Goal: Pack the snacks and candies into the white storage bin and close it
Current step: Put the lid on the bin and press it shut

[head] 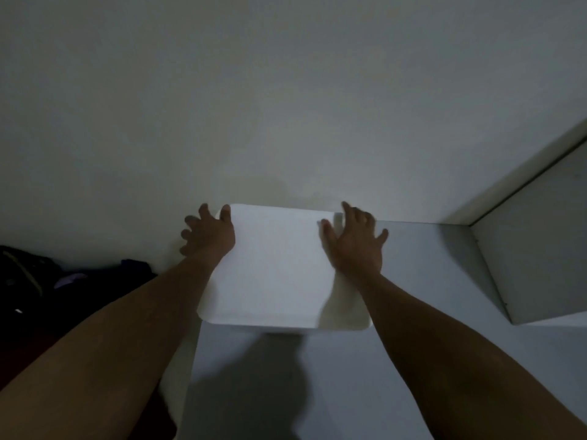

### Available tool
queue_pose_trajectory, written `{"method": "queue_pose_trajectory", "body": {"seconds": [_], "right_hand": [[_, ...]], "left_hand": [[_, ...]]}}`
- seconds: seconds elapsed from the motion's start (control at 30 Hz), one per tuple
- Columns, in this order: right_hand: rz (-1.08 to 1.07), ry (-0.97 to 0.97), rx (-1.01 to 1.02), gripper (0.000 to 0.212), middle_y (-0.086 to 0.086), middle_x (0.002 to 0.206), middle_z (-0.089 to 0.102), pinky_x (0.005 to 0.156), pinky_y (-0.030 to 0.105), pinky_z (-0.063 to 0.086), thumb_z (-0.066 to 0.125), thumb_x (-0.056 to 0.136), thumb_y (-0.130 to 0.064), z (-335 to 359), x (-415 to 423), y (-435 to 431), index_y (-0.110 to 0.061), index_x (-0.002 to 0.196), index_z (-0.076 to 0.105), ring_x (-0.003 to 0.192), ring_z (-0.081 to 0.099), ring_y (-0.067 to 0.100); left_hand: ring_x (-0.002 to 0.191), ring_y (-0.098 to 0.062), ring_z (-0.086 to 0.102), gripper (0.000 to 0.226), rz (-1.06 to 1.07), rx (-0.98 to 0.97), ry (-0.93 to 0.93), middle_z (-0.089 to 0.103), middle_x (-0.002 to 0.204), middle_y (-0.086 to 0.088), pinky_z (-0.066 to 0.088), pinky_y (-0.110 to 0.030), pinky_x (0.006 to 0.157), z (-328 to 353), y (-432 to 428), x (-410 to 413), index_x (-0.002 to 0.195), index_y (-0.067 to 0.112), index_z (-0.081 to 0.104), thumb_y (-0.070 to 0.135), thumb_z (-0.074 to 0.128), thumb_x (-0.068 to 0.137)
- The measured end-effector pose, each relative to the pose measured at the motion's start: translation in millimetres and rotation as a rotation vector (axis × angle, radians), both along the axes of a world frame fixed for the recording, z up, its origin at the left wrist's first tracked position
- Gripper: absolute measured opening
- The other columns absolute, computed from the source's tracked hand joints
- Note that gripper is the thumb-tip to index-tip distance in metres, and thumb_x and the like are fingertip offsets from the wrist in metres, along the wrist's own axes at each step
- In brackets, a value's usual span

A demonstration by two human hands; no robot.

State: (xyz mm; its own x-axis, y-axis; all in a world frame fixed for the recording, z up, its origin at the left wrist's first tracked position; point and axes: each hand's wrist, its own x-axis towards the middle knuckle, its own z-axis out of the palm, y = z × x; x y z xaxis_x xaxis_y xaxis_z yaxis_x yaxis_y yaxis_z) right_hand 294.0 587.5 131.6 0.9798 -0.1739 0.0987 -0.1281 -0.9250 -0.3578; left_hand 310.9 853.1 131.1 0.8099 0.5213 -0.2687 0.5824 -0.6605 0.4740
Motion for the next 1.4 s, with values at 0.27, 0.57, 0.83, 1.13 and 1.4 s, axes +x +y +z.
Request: {"method": "queue_pose_trajectory", "body": {"seconds": [0.27,0.57,0.83,1.13,1.4], "right_hand": [[0.113,0.031,-0.047,0.071,-0.004,0.139,0.043,0.091,0.048,0.045,0.028,0.089,-0.074,-3,0,1,-0.025,0.139,0.038,0.123,0.043,0.024],[0.115,0.015,-0.033,0.060,-0.008,0.127,0.044,0.079,0.042,0.048,0.034,0.089,-0.073,-4,5,3,-0.027,0.126,0.041,0.114,0.043,0.022],[0.102,0.042,-0.009,0.057,-0.008,0.130,0.044,0.080,0.041,0.049,0.039,0.089,-0.071,-5,9,3,-0.028,0.127,0.040,0.117,0.041,0.021],[0.055,0.040,-0.044,0.062,-0.001,0.143,0.040,0.105,0.054,0.034,0.036,0.089,-0.071,-8,6,-1,-0.031,0.135,0.045,0.137,0.029,0.023],[0.208,-0.132,-0.169,0.026,-0.001,0.099,0.066,0.094,0.046,0.042,0.045,0.093,-0.032,7,-8,5,-0.023,0.092,0.069,0.097,0.059,0.024]], "left_hand": [[0.102,-0.038,0.063,0.073,-0.361,0.179,-0.020,0.067,0.111,-0.021,0.047,-0.041,0.091,7,-2,46,0.106,0.003,0.066,0.065,0.031,0.093],[0.109,-0.037,0.061,0.090,-0.290,-0.103,0.144,0.063,0.122,-0.020,0.050,-0.040,0.095,-5,13,73,0.120,-0.001,0.061,0.076,0.056,0.074],[0.086,-0.038,0.067,0.094,-0.342,-0.007,0.052,0.069,0.092,-0.027,0.055,-0.040,0.083,-15,18,75,0.085,-0.010,0.063,0.081,0.045,0.073],[0.112,-0.023,0.062,0.051,-0.568,0.218,-0.507,0.068,0.121,-0.002,0.048,-0.039,0.098,0,-1,23,0.115,0.019,0.068,0.058,0.053,0.087],[0.152,-0.029,-0.004,0.093,-0.807,0.364,-0.178,0.007,0.165,0.001,-0.004,-0.054,0.120,-15,-17,-101,0.155,0.030,0.021,0.085,0.011,0.080]]}}
